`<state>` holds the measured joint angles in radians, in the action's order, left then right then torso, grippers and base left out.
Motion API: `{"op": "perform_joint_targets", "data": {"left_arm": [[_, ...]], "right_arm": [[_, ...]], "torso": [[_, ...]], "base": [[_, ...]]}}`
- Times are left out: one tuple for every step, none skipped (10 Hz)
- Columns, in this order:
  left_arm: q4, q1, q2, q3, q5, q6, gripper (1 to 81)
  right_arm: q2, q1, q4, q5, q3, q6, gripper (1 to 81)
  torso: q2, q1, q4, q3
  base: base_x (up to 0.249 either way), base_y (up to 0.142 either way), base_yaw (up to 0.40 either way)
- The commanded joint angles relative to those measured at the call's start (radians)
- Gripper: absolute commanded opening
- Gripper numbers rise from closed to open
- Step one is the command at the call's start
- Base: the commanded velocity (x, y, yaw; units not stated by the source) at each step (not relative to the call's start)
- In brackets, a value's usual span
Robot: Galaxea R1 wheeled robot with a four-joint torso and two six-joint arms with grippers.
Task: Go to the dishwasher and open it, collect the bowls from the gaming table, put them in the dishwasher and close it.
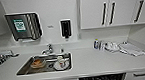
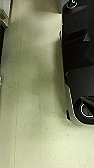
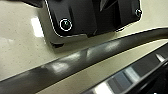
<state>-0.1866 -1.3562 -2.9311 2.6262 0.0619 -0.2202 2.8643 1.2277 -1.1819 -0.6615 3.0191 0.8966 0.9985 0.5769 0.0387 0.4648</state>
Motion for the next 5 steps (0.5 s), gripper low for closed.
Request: {"op": "perform_joint_targets", "data": {"left_arm": [[0.004,0.059,0.007,-0.001,-0.044,0.001,81.1],[0.003,0.059,0.009,0.0,-0.044,0.001,81.1],[-0.001,0.059,0.01,0.0,-0.045,0.001,81.1],[-0.002,0.059,0.01,-0.001,-0.045,0.002,81.1],[-0.004,0.059,0.01,0.0,-0.045,0.002,81.1]], "right_arm": [[-0.026,-0.078,-0.019,-0.09,0.021,0.001,81.1],[-0.026,-0.078,-0.033,-0.09,0.021,0.001,81.1],[-0.023,-0.076,-0.062,-0.09,0.021,0.002,81.1],[-0.017,-0.081,-0.109,-0.09,0.021,0.004,81.1],[-0.009,-0.084,-0.166,-0.092,0.021,0.004,81.1]], "torso": [[0.0,0.0,0.0,0.0],[0.036,0.022,0.0,0.003],[0.059,0.034,0.0,0.005],[0.065,0.039,0.0,0.005],[0.072,0.043,0.0,0.005]], "base": [[0.0,0.0,0.0],[0.0,0.0,0.0],[0.0,0.0,0.0],[0.0,0.0,0.0],[0.0,0.0,0.0]]}}
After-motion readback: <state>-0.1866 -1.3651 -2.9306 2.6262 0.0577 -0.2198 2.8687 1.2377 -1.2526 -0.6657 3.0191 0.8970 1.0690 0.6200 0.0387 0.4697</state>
